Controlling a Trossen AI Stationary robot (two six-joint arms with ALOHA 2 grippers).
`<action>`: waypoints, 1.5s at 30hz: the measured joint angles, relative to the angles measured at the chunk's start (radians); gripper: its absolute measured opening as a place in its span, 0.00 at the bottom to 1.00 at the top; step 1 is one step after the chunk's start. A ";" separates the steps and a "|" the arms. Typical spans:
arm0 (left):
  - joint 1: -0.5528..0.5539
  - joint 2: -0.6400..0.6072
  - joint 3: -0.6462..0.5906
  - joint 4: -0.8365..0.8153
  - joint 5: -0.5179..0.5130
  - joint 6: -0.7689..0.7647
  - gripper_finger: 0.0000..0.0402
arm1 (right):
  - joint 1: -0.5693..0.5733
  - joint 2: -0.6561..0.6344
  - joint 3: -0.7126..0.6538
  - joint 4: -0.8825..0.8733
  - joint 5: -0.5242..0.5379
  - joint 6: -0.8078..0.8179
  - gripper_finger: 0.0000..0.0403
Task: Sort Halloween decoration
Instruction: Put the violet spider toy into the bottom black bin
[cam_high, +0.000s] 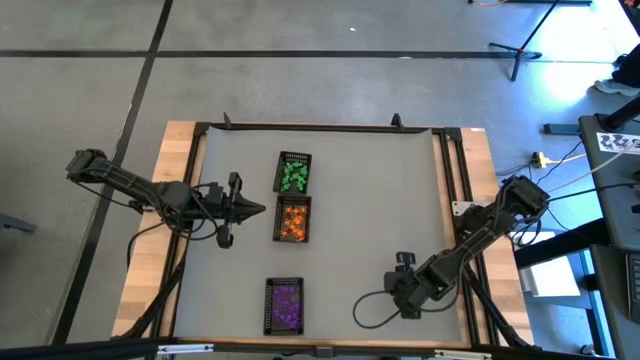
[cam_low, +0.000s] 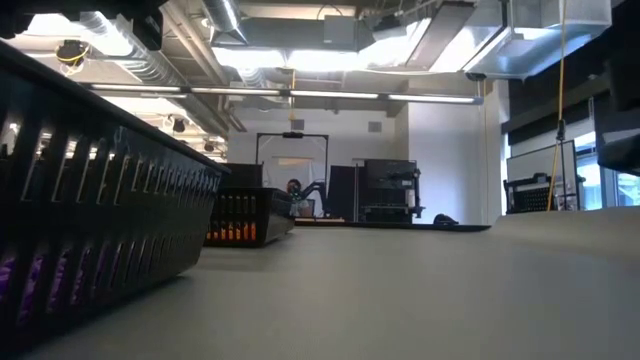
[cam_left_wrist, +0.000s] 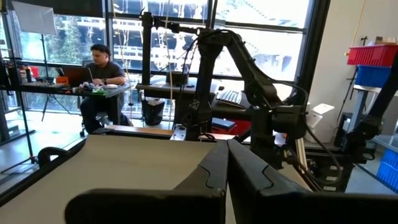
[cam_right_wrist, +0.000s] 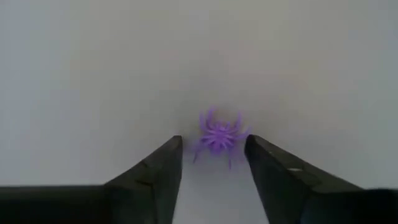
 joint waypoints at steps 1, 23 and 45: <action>0.000 0.000 0.000 0.000 0.000 0.000 0.00 | -0.001 0.000 -0.001 -0.001 0.006 -0.001 0.43; 0.000 0.000 0.000 0.000 0.000 0.000 0.00 | -0.061 0.007 0.235 -0.013 0.216 -0.291 0.01; 0.000 0.000 0.000 0.000 0.000 0.000 0.00 | -0.125 0.005 0.149 -0.045 0.005 -0.175 0.34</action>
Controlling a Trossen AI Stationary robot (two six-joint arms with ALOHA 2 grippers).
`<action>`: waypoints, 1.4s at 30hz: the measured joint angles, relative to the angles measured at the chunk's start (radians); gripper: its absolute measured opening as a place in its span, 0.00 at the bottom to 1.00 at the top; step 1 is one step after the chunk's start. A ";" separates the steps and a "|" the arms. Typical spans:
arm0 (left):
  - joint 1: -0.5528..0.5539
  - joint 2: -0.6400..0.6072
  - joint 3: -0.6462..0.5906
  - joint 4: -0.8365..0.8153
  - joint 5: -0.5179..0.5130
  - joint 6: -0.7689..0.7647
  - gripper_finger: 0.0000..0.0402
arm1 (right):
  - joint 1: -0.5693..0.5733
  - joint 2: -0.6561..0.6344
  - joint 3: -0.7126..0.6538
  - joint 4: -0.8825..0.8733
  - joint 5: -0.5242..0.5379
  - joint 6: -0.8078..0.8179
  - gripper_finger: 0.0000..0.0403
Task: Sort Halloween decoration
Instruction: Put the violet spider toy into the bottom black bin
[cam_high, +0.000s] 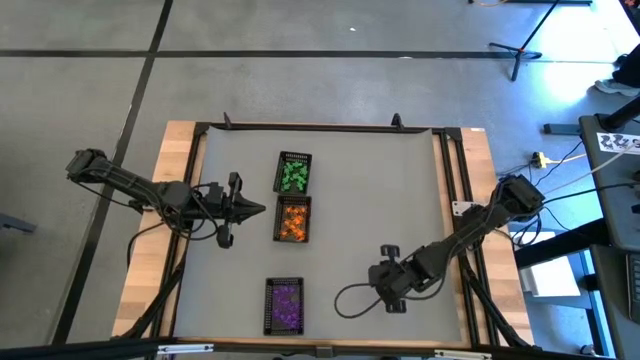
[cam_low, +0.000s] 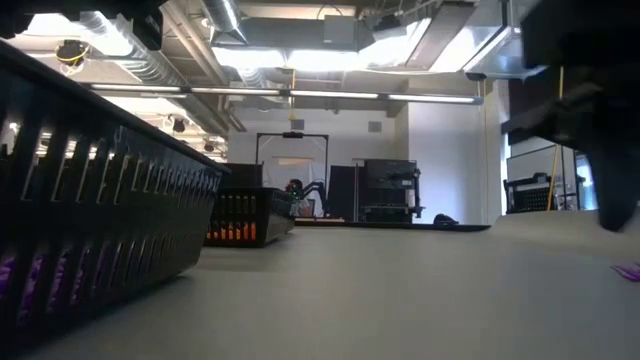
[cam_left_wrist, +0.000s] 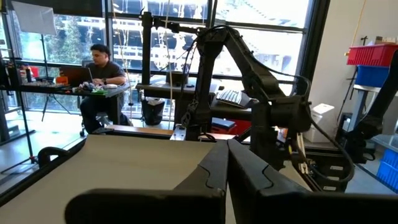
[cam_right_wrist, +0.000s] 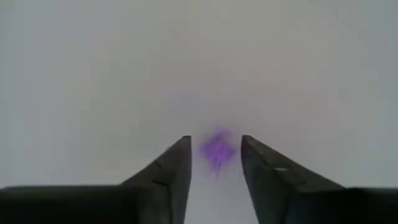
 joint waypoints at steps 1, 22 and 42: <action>0.000 0.000 0.000 0.000 0.000 0.000 0.00 | 0.003 0.000 -0.013 0.001 0.001 0.020 0.36; 0.000 0.000 0.000 0.000 0.000 0.000 0.00 | 0.019 0.000 -0.125 0.074 0.015 0.091 0.03; 0.000 0.000 0.000 0.000 0.000 0.000 0.00 | 0.012 0.000 0.145 0.033 0.183 -0.140 0.00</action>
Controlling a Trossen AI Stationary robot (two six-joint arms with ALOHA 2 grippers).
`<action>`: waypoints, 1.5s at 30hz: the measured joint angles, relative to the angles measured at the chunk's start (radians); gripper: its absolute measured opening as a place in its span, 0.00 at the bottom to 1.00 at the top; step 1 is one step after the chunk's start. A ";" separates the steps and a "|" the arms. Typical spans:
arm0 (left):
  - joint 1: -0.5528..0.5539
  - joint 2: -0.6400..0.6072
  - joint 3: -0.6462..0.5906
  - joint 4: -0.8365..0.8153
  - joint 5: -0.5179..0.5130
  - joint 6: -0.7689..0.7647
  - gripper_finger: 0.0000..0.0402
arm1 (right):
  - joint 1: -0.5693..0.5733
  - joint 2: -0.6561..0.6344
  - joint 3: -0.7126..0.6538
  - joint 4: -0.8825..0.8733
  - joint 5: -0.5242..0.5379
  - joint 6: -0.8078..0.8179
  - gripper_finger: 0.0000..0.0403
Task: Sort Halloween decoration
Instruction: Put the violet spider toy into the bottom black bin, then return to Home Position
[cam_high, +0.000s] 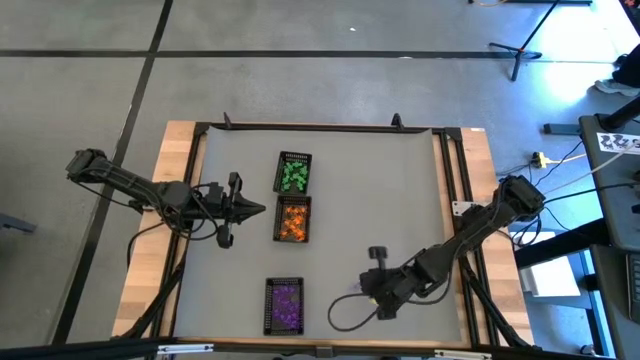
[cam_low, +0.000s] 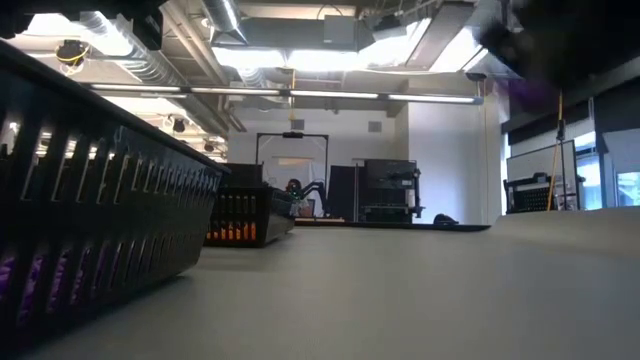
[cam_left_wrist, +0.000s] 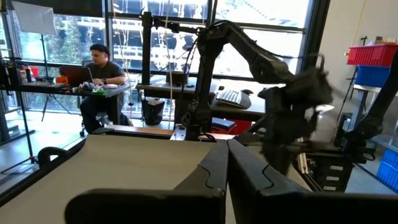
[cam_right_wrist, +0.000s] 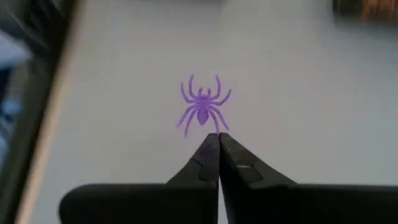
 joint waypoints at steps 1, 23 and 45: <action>0.000 0.000 0.000 0.000 0.000 0.000 0.00 | -0.002 0.000 0.013 0.047 0.011 -0.037 0.00; 0.000 0.000 0.000 -0.007 0.000 0.000 0.00 | -0.159 0.386 0.439 0.409 -0.319 -0.474 0.05; 0.000 0.000 0.000 -0.033 0.000 0.000 0.00 | -0.084 0.167 0.452 -0.106 -0.045 -0.388 0.37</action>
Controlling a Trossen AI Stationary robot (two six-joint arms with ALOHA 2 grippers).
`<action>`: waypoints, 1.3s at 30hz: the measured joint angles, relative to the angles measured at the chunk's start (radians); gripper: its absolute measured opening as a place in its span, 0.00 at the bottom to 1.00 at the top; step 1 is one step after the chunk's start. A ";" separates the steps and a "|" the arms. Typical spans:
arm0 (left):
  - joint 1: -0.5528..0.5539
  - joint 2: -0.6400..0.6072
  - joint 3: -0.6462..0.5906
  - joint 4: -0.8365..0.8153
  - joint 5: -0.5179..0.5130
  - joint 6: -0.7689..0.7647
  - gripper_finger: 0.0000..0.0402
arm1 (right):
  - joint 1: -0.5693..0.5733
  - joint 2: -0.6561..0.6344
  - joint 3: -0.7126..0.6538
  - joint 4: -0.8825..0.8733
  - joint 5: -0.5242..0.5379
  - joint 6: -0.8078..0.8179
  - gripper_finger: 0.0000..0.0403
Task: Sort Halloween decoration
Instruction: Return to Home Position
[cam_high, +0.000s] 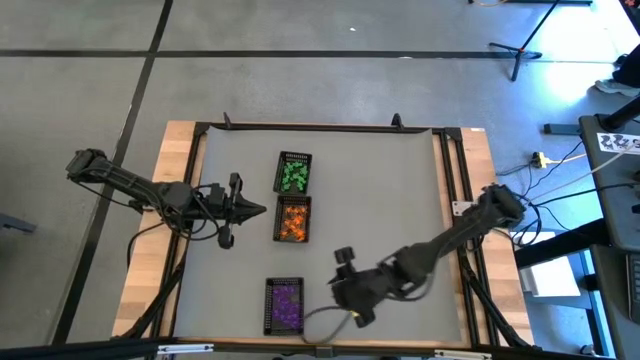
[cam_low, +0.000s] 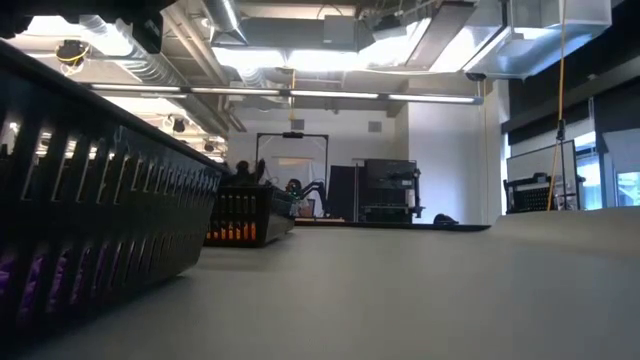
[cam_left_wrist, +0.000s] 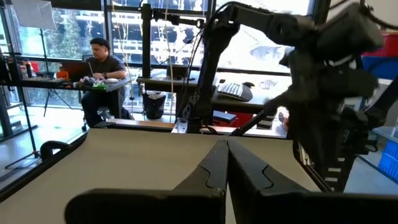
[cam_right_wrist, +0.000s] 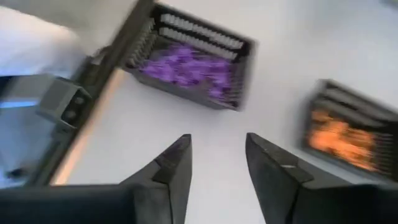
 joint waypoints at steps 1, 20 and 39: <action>0.000 0.000 0.000 0.000 0.000 0.000 0.00 | 0.017 -0.020 0.000 -0.024 0.063 0.000 0.36; 0.000 0.000 0.000 -0.008 0.000 0.000 0.00 | 0.044 -0.813 -0.946 0.435 0.351 0.258 0.21; 0.010 -0.095 0.000 0.017 -0.210 0.060 0.00 | 0.045 -1.058 -1.344 0.815 0.202 0.454 0.21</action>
